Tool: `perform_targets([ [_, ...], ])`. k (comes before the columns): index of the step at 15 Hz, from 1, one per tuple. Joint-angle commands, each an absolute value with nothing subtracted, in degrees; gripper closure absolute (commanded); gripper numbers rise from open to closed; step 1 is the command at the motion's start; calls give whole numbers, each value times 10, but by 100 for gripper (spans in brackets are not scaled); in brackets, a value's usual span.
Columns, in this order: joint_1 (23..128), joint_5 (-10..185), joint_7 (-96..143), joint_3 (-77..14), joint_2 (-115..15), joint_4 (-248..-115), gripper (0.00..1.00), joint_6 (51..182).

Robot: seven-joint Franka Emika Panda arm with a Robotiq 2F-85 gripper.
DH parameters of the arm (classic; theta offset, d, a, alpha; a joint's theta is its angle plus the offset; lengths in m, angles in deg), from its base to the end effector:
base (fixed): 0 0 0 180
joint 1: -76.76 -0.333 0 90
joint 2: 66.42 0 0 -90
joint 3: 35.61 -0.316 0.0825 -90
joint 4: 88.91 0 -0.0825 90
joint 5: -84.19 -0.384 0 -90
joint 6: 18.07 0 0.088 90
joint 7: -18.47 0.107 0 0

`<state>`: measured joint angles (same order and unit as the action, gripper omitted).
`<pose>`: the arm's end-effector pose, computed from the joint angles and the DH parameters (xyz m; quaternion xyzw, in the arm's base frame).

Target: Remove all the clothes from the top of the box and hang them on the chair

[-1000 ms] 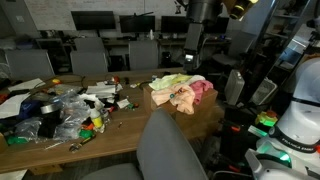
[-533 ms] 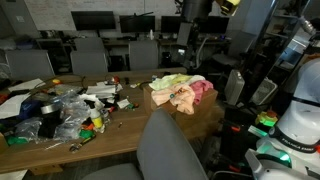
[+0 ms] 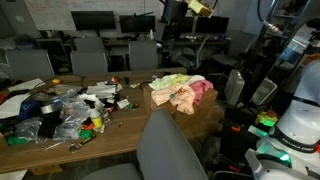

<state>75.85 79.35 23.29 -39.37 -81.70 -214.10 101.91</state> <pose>0.4888 0.0461 0.5162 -0.9955 0.0195 -0.0849 0.0367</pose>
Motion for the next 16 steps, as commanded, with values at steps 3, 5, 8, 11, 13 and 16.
perform_targets([
  [3,775,856,290,-389,-716,-2094,0,1077],
  [5,776,885,315,-389,-685,-2086,0,1090],
  [8,772,929,357,-384,-638,-2069,0,1100],
  [11,767,972,406,-374,-594,-2049,0,1105],
  [13,765,985,431,-363,-567,-2034,0,1101],
  [16,765,979,448,-346,-527,-2018,0,1100],
])
